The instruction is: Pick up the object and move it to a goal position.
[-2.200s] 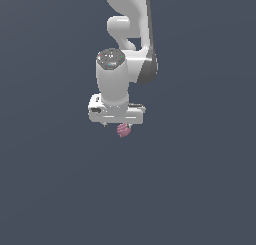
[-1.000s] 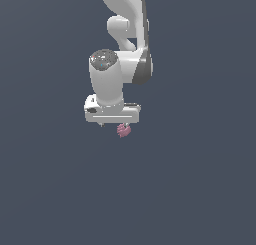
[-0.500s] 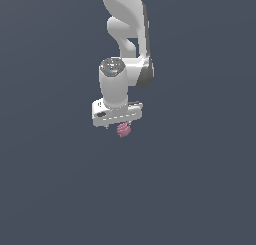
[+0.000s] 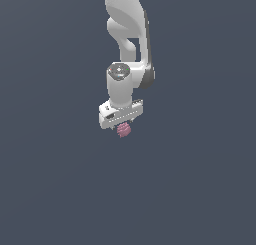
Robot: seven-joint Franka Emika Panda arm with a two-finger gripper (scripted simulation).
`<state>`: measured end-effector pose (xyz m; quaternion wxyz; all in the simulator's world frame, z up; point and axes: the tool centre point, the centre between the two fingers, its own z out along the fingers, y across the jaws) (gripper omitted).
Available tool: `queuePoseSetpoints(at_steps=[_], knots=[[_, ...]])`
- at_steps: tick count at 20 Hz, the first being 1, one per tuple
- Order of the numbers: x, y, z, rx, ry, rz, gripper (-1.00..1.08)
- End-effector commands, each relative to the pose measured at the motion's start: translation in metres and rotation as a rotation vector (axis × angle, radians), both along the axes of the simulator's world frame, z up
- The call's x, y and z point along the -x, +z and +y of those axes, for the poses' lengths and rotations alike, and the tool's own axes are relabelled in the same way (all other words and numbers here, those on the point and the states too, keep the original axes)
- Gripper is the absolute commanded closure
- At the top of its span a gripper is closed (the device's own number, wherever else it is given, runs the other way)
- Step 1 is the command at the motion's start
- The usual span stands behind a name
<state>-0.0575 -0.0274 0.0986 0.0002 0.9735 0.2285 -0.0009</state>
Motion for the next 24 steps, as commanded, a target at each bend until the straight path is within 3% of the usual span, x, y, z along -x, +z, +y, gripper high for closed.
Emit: queuePoseSetpoints(at_steps=[1, 12, 24], knots=[[0.004, -0.004, 0.003, 0.000, 0.039, -0.001, -0.92], [0.009, -0.011, 0.005, -0.001, 0.076, -0.001, -0.92], [0.010, -0.057, 0.005, -0.001, 0.081, -0.002, -0.92]])
